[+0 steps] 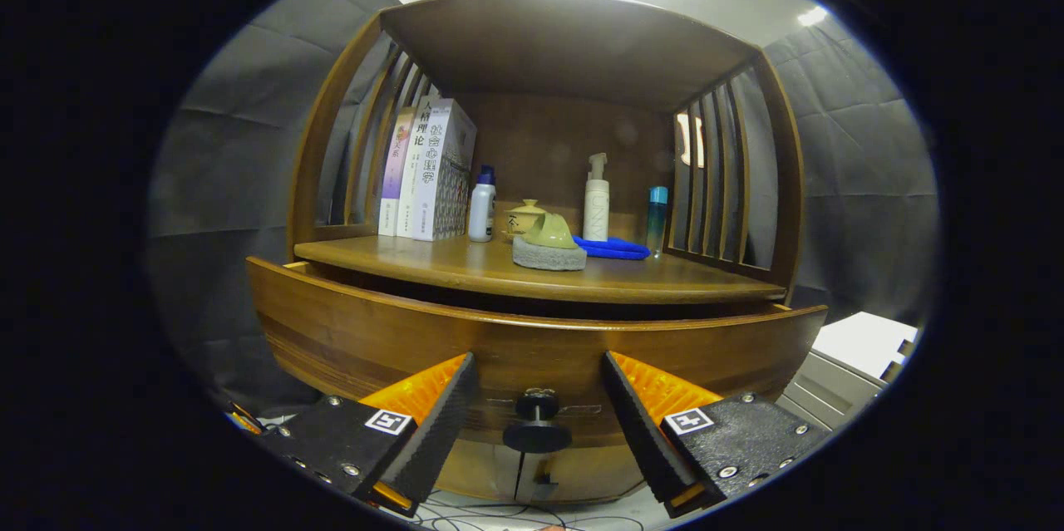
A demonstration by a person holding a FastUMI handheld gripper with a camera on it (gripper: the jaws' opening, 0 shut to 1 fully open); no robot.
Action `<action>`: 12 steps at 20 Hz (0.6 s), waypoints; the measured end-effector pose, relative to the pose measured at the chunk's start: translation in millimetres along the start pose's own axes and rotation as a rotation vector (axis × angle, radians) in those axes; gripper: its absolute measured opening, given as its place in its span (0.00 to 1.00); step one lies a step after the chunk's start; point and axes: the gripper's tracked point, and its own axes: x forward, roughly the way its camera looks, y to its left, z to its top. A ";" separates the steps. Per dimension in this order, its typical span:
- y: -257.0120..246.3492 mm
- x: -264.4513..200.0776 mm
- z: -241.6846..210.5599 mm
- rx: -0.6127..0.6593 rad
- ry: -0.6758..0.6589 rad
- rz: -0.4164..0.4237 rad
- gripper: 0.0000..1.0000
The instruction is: Pull open the drawer, take out the items inside it, and place them on the countertop above the cabinet.
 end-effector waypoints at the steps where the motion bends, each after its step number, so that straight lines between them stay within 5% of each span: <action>1: -0.8 6.6 -0.1 -0.001 -0.003 0.001 0.95; 12: 0.0 40.8 1.9 -0.003 0.011 0.014 0.94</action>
